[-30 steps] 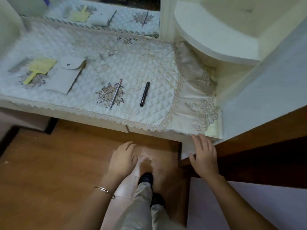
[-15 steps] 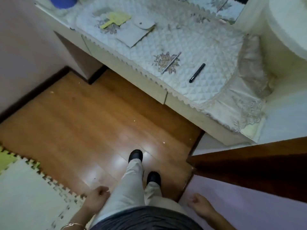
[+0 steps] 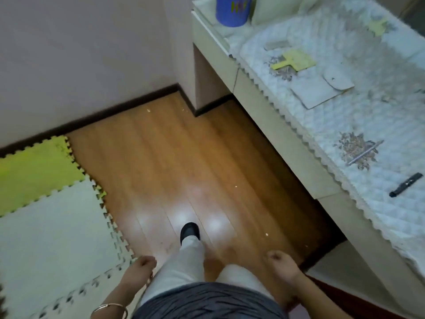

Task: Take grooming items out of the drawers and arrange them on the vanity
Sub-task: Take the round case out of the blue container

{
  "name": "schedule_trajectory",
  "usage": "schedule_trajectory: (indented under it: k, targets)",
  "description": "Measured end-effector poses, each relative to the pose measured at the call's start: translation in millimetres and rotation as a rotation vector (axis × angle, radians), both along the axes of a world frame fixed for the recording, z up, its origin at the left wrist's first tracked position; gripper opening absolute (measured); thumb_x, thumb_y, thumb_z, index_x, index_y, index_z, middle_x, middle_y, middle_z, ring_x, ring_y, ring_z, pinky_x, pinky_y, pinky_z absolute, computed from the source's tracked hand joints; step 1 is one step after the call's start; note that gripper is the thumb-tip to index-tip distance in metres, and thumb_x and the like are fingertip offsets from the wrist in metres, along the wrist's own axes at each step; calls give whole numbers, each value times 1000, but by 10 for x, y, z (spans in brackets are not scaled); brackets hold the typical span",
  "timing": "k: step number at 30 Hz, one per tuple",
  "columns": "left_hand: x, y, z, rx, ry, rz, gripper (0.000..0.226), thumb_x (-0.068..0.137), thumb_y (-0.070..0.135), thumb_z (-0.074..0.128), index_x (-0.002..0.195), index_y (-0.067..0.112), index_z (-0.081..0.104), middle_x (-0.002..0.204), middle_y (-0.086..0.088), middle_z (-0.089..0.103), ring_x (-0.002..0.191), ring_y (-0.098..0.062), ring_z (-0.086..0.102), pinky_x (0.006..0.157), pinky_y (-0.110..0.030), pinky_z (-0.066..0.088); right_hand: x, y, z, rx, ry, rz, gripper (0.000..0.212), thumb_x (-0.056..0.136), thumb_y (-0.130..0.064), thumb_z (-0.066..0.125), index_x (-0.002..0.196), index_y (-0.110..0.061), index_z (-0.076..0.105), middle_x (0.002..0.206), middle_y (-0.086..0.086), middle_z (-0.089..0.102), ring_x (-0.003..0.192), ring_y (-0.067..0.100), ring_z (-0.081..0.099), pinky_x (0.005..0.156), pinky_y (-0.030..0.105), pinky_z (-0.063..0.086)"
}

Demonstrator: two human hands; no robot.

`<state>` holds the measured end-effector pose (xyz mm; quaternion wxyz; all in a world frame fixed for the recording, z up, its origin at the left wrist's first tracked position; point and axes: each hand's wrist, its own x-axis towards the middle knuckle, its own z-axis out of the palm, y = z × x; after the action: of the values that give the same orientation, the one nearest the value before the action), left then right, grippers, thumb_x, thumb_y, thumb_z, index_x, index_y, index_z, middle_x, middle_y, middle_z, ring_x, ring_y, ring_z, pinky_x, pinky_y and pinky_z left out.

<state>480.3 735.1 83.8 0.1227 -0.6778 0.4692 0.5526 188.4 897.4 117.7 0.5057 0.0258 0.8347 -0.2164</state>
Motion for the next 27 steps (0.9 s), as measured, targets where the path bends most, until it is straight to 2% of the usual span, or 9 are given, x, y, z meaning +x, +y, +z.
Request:
schedule_trajectory:
  k: [2, 6, 9, 12, 16, 18, 21, 24, 27]
  targets:
    - [87, -301, 11, -9, 3, 43, 19, 90, 14, 50, 71, 12, 52, 81, -11, 56, 73, -21, 53, 62, -29, 34, 11, -484, 74, -71, 19, 112, 10, 91, -12, 50, 99, -12, 57, 88, 6, 57, 66, 9, 51, 51, 10, 44]
    - [215, -853, 41, -51, -5, 112, 16, 91, 16, 50, 85, 8, 62, 88, -13, 62, 81, -25, 58, 66, -29, 39, 1, -1307, 107, -116, 99, 235, 20, 91, -18, 51, 105, -8, 61, 99, 9, 64, 91, 26, 60, 77, 29, 48]
    - [257, -1151, 48, -49, 9, 108, 21, 91, 14, 48, 71, 16, 53, 81, -9, 55, 73, -19, 55, 68, -28, 41, -13, -1668, 40, -136, 96, 255, 13, 88, -20, 53, 97, -15, 61, 98, 6, 66, 92, 24, 62, 84, 35, 51]
    - [229, -1427, -8, -13, 7, 175, 27, 90, 11, 49, 64, 17, 48, 78, -10, 52, 69, -18, 49, 62, -27, 36, -137, -1923, -87, -103, 45, 292, 11, 90, -14, 54, 99, -12, 60, 92, 5, 62, 85, 18, 56, 73, 25, 49]
    - [94, -1853, -102, 71, 5, 266, 11, 89, 8, 52, 87, 1, 60, 79, -13, 54, 68, -23, 50, 58, -25, 35, -404, -2226, -268, 14, 23, 416, 27, 90, -5, 53, 116, 0, 56, 116, 16, 60, 95, 22, 54, 85, 29, 46]
    - [-7, -2119, -130, 73, 2, 285, 13, 89, 8, 53, 94, -1, 61, 85, -14, 55, 73, -25, 52, 58, -25, 36, -536, -2458, -307, 70, -6, 454, 25, 92, -11, 52, 114, -2, 59, 110, 14, 59, 100, 25, 56, 79, 27, 45]
    - [-181, -2605, -90, 33, 0, 315, 18, 89, 11, 54, 101, -1, 61, 96, -15, 58, 75, -23, 55, 59, -26, 40, -790, -2911, -347, 107, -41, 596, 19, 96, -18, 43, 94, -21, 61, 127, 15, 56, 120, 27, 51, 100, 29, 37]
    - [-376, -3131, 34, -17, 29, 334, 12, 89, 8, 52, 87, 2, 62, 91, -14, 60, 78, -25, 54, 74, -31, 43, -1012, -3489, -371, 93, -58, 628, 26, 97, -12, 41, 115, -3, 58, 129, 21, 55, 113, 29, 53, 96, 25, 37]
    - [-554, -3653, 189, -84, 52, 366, 32, 91, 3, 46, 61, 11, 50, 73, -6, 50, 77, -22, 48, 58, -26, 35, -1161, -4156, -307, 34, -40, 595, 29, 95, -16, 46, 115, 2, 58, 119, 21, 61, 108, 30, 59, 96, 38, 47]
